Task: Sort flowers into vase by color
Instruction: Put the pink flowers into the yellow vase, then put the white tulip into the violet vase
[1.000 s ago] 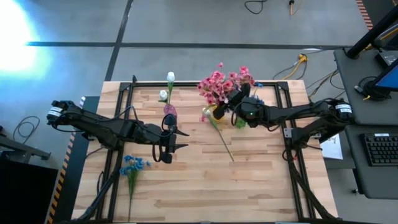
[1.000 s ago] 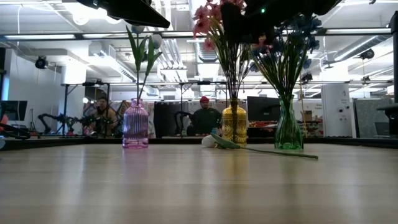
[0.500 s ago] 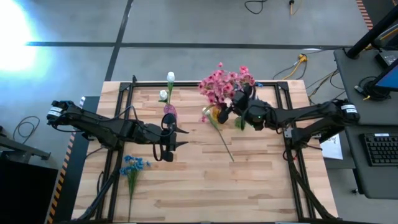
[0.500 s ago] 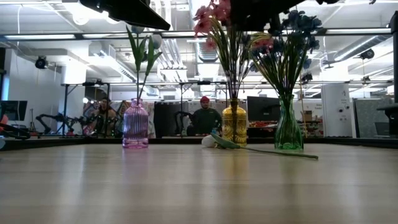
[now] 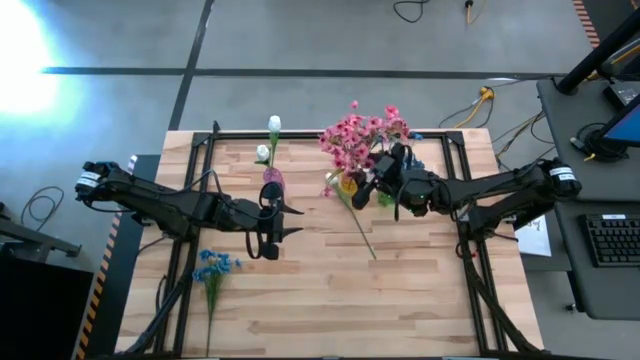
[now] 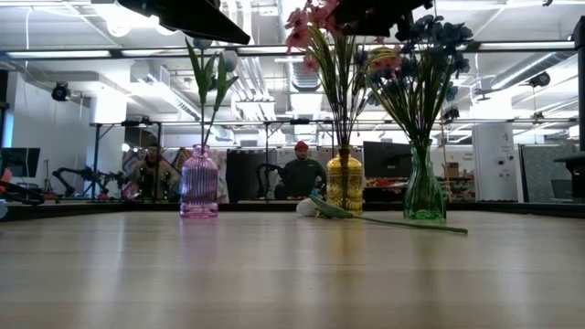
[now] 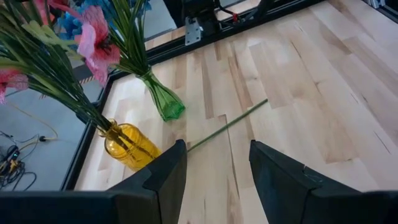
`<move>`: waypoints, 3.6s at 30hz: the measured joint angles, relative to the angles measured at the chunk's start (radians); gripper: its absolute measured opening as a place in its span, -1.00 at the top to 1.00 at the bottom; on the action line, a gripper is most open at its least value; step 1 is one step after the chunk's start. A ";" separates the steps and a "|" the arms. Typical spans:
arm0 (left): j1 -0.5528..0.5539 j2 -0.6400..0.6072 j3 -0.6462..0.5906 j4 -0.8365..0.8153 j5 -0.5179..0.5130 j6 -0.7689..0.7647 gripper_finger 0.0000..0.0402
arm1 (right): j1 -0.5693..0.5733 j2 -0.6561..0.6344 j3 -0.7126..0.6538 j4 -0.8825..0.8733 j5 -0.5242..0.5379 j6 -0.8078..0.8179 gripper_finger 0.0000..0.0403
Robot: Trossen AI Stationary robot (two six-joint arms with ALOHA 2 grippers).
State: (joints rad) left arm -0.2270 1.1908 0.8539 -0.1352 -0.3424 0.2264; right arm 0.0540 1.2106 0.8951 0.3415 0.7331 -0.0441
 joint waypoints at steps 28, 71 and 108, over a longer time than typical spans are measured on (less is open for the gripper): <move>0.000 0.000 0.000 -0.001 0.000 -0.004 0.20 | 0.040 0.000 0.001 -0.056 0.064 -0.010 -0.51; 0.000 0.000 0.000 -0.008 -0.016 -0.044 0.20 | 0.172 -0.063 0.384 -0.820 0.133 0.140 -0.64; -0.197 0.058 0.000 -0.145 -0.016 -0.621 0.20 | 0.512 0.151 0.518 -1.334 -0.183 0.806 -0.61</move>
State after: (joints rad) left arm -0.4236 1.2487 0.8539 -0.2803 -0.3581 -0.3941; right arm 0.5656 1.3612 1.4128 -0.9926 0.5499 0.7622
